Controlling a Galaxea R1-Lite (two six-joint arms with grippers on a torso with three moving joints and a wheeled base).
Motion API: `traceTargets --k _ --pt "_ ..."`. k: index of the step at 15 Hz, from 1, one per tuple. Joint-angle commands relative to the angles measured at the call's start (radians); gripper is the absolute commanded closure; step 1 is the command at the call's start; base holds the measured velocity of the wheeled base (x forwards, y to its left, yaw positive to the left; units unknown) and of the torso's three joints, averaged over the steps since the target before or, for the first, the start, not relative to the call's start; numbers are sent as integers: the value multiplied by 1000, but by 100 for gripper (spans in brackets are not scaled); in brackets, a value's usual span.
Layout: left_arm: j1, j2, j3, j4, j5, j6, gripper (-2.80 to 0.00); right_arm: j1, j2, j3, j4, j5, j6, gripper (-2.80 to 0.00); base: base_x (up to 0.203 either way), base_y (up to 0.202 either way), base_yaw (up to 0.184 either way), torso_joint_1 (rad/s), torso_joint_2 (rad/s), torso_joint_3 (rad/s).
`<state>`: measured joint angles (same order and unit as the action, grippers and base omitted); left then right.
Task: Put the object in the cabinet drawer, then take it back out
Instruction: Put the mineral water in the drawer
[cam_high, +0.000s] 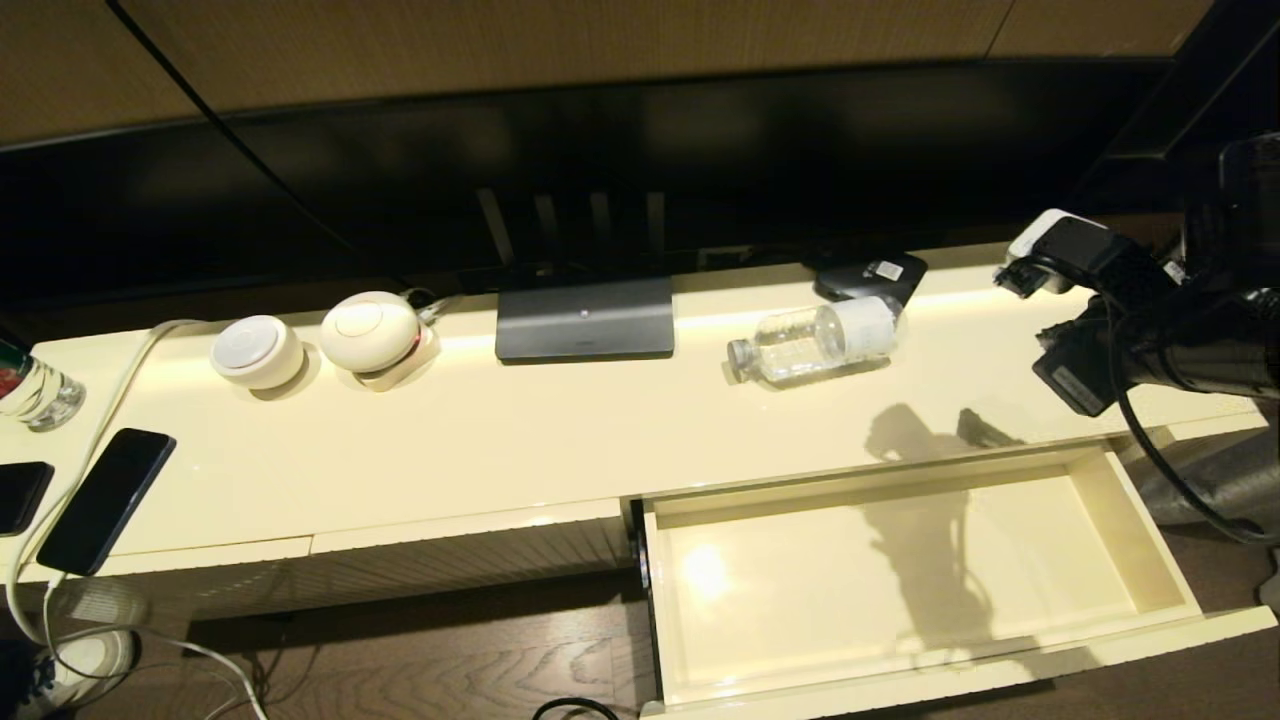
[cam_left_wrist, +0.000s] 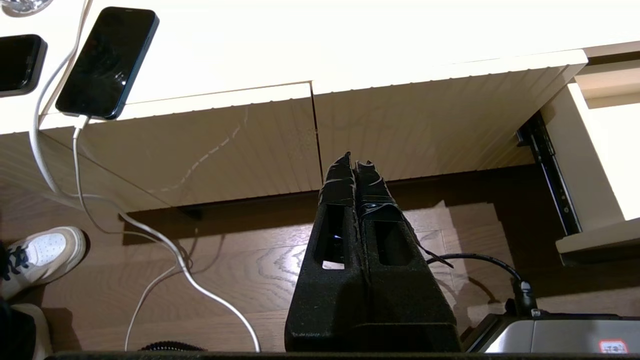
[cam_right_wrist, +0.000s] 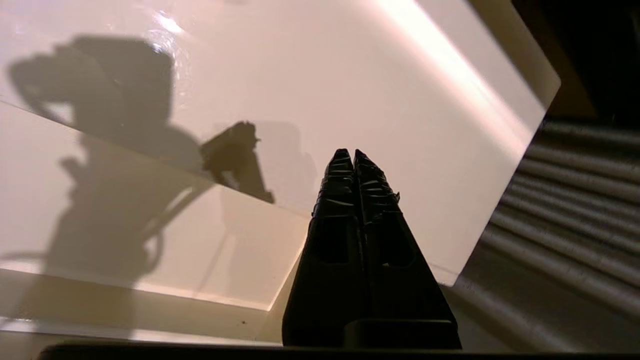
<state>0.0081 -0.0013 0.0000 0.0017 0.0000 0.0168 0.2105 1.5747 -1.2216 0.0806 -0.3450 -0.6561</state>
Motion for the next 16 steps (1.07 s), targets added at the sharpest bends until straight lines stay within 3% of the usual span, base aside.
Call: traceTargets --k 1,5,9,13,15,16 --pt "0 1 3 0 0 0 0 36 68 -42 -2 0 -61 0 0 0 0 0 0 0" --pt "0 1 3 0 0 0 0 75 91 -150 81 114 -296 0 0 0 0 0 0 0" --pt "0 1 3 0 0 0 0 121 136 -246 124 139 -539 0 0 0 0 0 0 0" --pt "0 1 3 0 0 0 0 130 152 -254 138 171 -701 0 0 0 0 0 0 0" --pt "1 1 3 0 0 0 0 130 166 -248 155 219 -841 0 0 0 0 0 0 0" --pt "0 1 3 0 0 0 0 130 167 -249 155 222 -843 0 0 0 0 0 0 0"
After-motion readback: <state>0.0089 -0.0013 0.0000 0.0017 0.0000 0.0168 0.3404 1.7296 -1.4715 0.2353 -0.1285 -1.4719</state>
